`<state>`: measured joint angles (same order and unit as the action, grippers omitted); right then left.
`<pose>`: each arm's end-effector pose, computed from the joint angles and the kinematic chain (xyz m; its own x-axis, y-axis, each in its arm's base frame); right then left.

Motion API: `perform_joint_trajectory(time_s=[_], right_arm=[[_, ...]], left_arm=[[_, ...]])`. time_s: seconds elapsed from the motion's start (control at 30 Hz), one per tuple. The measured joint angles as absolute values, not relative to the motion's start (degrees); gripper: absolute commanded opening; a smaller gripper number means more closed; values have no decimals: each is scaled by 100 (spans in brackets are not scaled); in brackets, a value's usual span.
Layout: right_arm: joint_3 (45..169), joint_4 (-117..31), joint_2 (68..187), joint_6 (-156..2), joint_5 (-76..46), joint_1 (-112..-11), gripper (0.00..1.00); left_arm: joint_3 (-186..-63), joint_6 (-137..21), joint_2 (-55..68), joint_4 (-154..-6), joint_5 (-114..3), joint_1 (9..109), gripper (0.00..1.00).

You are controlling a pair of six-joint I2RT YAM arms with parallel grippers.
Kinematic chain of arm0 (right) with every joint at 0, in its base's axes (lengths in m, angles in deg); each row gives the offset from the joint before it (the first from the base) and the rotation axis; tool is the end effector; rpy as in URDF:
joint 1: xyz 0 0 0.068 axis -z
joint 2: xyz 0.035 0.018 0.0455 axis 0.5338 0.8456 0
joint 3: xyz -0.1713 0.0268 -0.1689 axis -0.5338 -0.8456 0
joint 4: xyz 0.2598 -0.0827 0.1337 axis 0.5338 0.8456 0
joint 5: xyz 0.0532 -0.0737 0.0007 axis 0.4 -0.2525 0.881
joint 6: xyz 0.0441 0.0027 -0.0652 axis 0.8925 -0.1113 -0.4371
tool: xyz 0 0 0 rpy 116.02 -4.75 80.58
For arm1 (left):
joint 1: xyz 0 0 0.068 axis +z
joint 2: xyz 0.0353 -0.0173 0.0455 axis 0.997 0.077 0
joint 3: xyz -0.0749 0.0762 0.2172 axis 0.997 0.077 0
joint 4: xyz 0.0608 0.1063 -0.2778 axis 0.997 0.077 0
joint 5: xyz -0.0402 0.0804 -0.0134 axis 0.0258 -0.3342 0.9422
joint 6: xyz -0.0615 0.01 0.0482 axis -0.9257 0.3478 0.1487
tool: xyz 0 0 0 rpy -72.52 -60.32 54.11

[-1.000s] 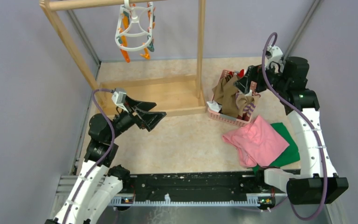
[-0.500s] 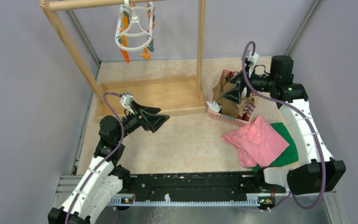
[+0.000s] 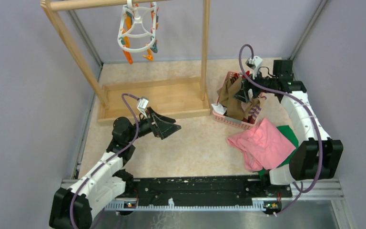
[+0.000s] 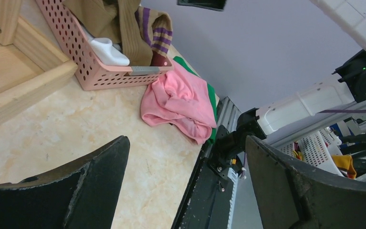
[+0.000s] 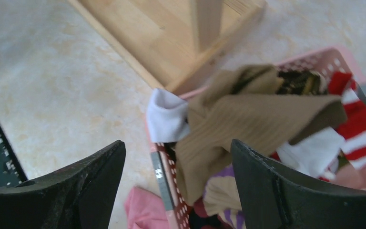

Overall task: Clip the socks to the hanger
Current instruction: Pick up the sock from the bin.

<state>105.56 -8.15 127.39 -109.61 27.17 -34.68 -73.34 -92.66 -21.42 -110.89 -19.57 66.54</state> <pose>0.3622 0.0668 0.2899 -0.3406 -0.2978 -0.8918 -0.8259 0.5481 0.1324 0.2414 -0.1331 0.2209 -0.5750 -0.3522 -0.7385 0.6845 0.2872 -0.6700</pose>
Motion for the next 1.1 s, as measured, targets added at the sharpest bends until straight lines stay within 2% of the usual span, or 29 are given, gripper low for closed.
perform_joint_trajectory(time_s=[0.2,0.5,0.6,0.73,0.8,0.93,1.1], right_arm=[[10563,-1161,12982,-10546,1513,-3357,64],[11334,-1064,14018,-10391,783,-3341,50],[11581,-962,14411,-10305,846,-3339,36],[11979,-774,14877,-10165,1088,-3332,9],[12025,-732,14934,-10115,1246,-3332,1],[11999,-717,14842,-10065,1655,-3332,0],[11831,-719,14142,-10412,2247,-3332,0]], left_arm=[[-7334,-9190,-1702,-11610,-2140,6439,98],[-7692,-9183,296,-12722,-1963,6439,92],[-7865,-9282,717,-13054,-1804,6439,90],[-7994,-9454,982,-13559,-1607,6439,89],[-8005,-9522,991,-13752,-1526,6439,89],[-8024,-9564,960,-13865,-1458,6439,87],[-8108,-9612,890,-13883,-1391,6437,83]])
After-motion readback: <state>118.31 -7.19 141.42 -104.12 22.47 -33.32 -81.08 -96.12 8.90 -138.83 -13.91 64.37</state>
